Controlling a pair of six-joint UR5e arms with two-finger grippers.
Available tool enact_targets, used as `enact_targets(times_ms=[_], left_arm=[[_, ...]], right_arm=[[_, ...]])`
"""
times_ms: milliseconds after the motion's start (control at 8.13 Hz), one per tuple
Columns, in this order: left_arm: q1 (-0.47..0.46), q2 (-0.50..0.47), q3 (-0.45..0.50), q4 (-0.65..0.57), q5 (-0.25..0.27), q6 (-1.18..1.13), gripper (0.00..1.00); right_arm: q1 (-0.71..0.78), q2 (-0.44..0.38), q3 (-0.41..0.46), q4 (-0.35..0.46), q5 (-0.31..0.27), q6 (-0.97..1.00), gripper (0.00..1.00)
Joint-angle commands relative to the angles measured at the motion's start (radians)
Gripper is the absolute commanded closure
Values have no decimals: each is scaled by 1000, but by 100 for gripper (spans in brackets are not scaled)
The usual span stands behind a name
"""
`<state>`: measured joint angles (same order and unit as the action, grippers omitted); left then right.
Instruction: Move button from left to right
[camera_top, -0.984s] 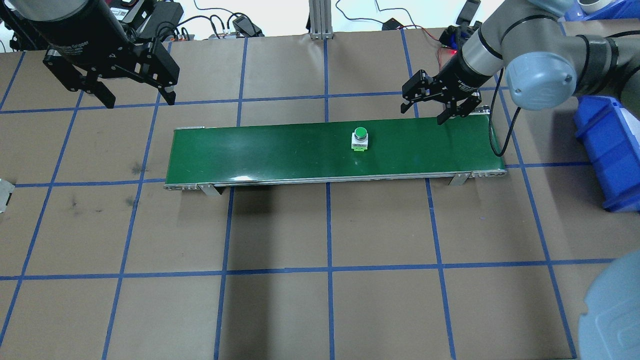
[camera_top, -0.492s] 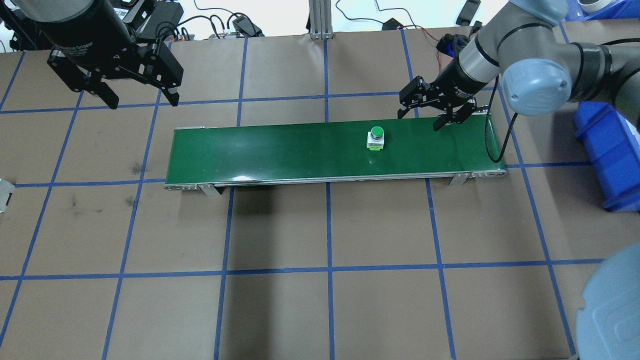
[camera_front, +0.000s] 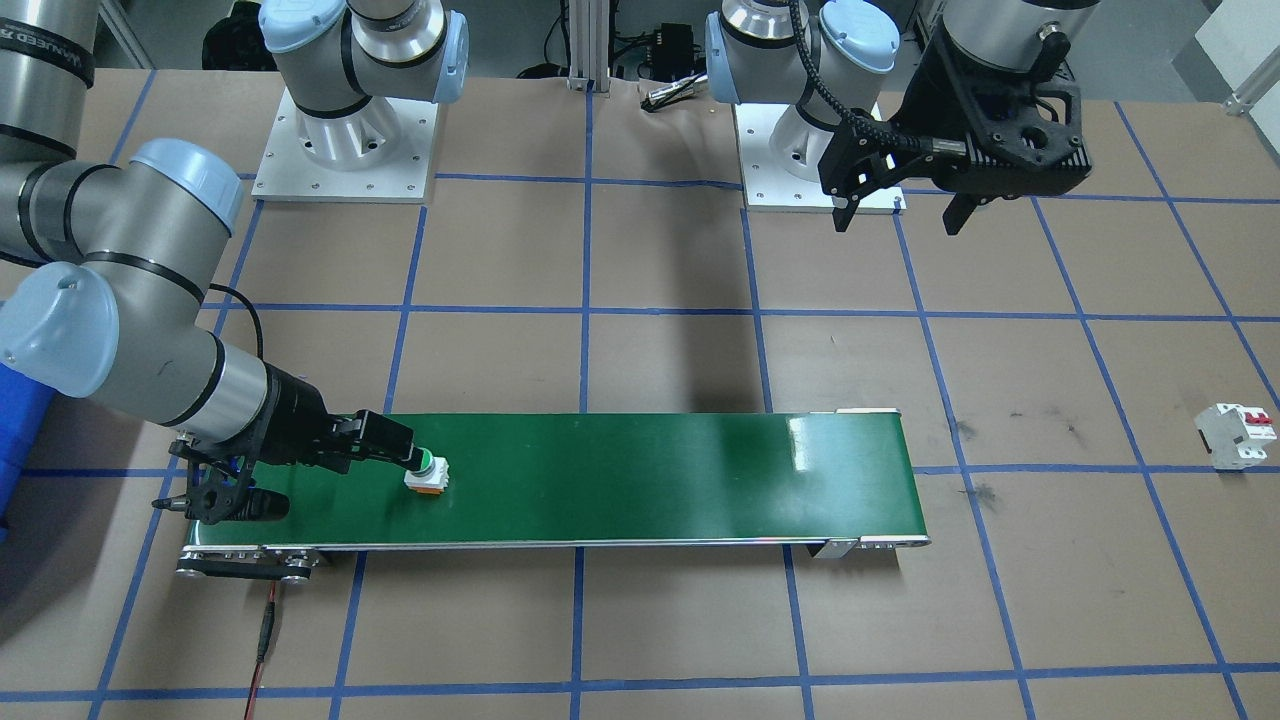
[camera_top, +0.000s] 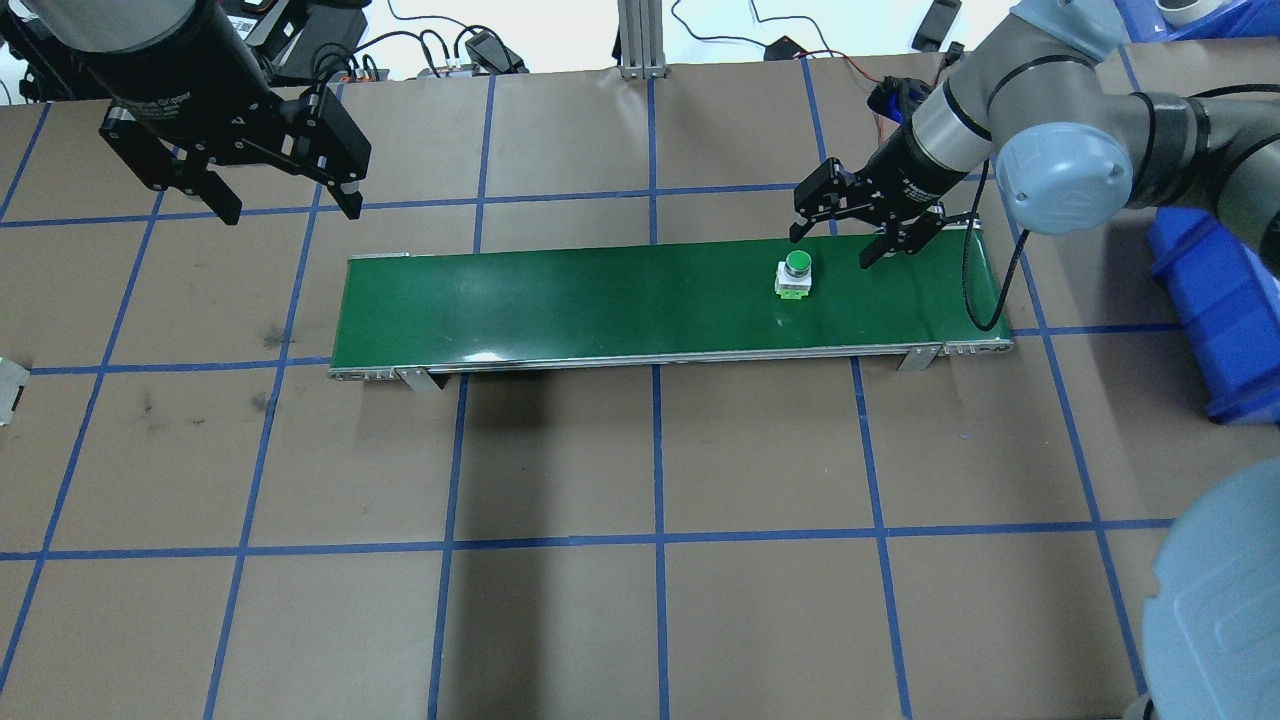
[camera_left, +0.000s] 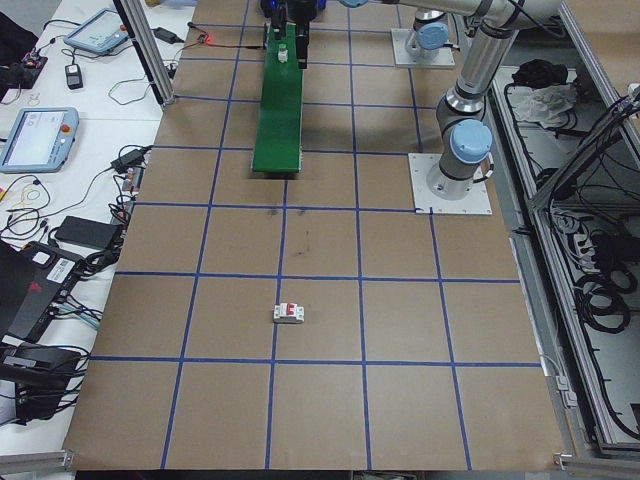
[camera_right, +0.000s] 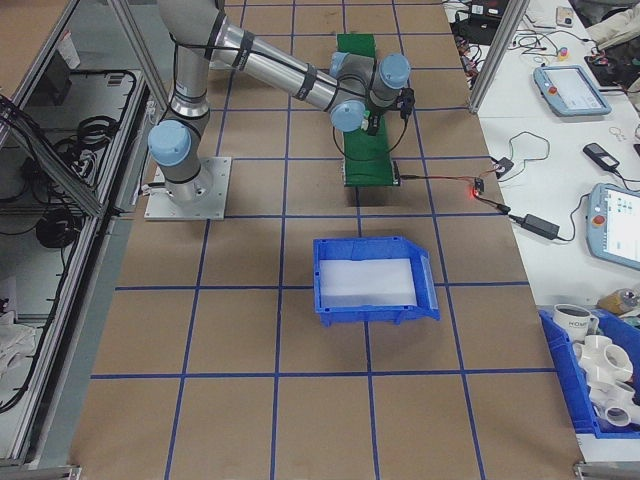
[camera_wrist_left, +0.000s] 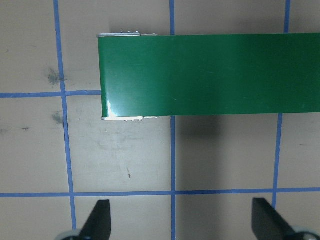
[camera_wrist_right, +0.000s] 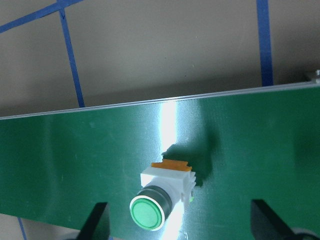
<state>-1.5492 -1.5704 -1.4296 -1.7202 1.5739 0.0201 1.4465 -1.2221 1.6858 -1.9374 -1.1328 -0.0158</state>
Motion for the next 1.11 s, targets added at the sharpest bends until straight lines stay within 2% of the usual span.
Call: enact_targets(times_ms=[0,123,246,369,492,615,738,984], left_arm=[[0,32,-58,17,1,0,0],[0,35,-63,17,3,0,0],[0,36,-63,17,3,0,0],[0,36,-65,17,3,1,0],[0,36,-65,17,3,0,0],[0,38,-65,17,3,1,0],[0,38,-65,17,3,0,0],[0,38,-65,17,3,0,0]], right_arm=[[0,12,0,0,-12,14,0],[0,27,2,0,-18,13,0],[0,41,0,-6,-60,11,0],[0,42,0,-6,-99,8,13],[0,46,0,-6,-120,5,38],[0,47,0,-6,-137,-4,57],[0,46,-3,-5,-184,-4,98],[0,44,-11,-6,-197,-18,100]])
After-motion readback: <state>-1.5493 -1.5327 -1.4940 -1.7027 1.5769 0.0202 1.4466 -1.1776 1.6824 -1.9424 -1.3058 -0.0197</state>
